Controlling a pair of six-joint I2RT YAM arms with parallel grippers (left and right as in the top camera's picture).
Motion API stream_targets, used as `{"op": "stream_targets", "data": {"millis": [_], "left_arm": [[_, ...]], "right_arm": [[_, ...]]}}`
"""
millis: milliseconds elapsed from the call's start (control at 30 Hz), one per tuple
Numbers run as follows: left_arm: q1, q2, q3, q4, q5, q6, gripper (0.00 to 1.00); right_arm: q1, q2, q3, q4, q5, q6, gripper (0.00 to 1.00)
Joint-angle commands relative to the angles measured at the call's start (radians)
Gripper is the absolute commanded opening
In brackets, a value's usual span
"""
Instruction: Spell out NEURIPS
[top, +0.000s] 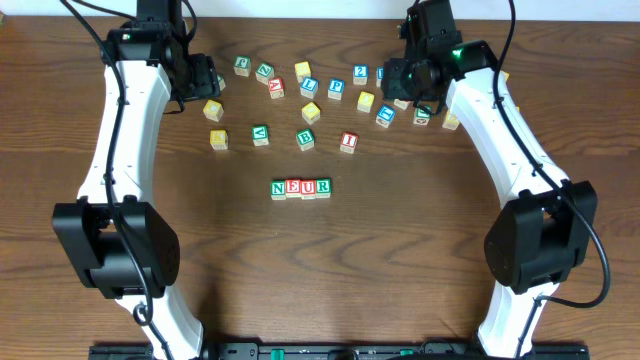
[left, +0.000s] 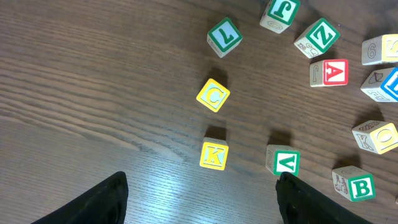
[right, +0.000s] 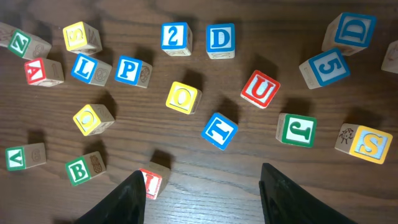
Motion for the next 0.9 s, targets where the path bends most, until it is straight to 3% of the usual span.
{"op": "stream_targets", "data": {"millis": [0, 867], "left_arm": [[0.001, -0.011, -0.003, -0.006, -0.002, -0.005, 0.75], [0.001, -0.011, -0.003, -0.010, -0.002, -0.025, 0.75]], "right_arm": [[-0.011, -0.026, 0.021, -0.009, 0.016, -0.015, 0.54], [-0.018, -0.026, 0.018, 0.006, -0.026, 0.054, 0.60]]}}
